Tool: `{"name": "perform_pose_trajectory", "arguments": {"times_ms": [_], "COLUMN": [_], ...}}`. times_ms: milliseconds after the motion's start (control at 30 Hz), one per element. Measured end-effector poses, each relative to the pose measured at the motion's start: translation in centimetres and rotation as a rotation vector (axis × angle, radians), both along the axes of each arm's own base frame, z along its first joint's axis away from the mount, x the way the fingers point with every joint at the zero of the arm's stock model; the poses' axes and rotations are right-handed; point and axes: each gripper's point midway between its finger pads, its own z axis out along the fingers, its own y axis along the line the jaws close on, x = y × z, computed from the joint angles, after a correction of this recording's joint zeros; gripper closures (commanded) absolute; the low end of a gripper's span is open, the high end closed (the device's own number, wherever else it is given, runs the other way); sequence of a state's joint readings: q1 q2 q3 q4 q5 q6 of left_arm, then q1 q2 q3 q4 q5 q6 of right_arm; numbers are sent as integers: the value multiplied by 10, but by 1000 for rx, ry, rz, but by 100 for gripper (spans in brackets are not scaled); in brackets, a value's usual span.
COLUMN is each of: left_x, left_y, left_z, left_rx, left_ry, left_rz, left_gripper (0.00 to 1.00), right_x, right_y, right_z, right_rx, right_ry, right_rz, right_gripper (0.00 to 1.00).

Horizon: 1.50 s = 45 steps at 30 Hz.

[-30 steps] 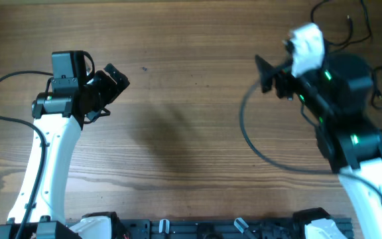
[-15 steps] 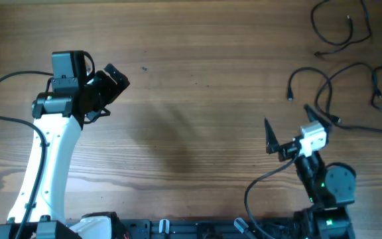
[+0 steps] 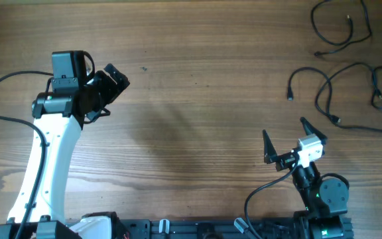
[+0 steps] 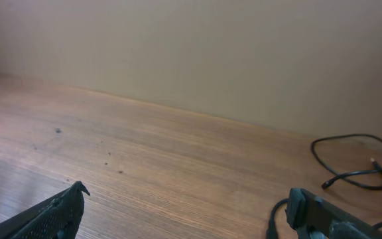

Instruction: Untangle cables

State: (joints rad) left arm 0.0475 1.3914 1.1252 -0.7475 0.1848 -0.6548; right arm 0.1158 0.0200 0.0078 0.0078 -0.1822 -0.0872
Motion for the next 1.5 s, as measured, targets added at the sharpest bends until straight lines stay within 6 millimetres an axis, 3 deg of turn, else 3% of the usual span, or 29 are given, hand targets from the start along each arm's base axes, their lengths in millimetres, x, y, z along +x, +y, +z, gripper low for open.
{"name": "perform_pose_trajectory", "arguments": {"times_ms": [1000, 1133, 1200, 1233, 1400, 1500], "left_x": [-2, -8, -24, -22, -76, -93], "left_y": [9, 17, 19, 20, 19, 24], "left_z": [5, 46, 63, 77, 71, 68], "left_rx": [49, 93, 119, 141, 246, 299], "left_ry": [-17, -213, -357, -492, -739, -852], "left_rz": [29, 59, 68, 59, 10, 18], "left_gripper": [0, 0, 0, 0, 0, 0], "right_x": [0, 0, 0, 0, 0, 0], "right_y": [0, 0, 0, 0, 0, 0], "right_z": [0, 0, 0, 1, 1, 1], "right_rx": [36, 37, 37, 37, 37, 37], "right_ry": [11, 10, 9, 7, 7, 7], "right_rz": [0, 0, 0, 0, 0, 0], "right_gripper": [0, 0, 0, 0, 0, 0]}}
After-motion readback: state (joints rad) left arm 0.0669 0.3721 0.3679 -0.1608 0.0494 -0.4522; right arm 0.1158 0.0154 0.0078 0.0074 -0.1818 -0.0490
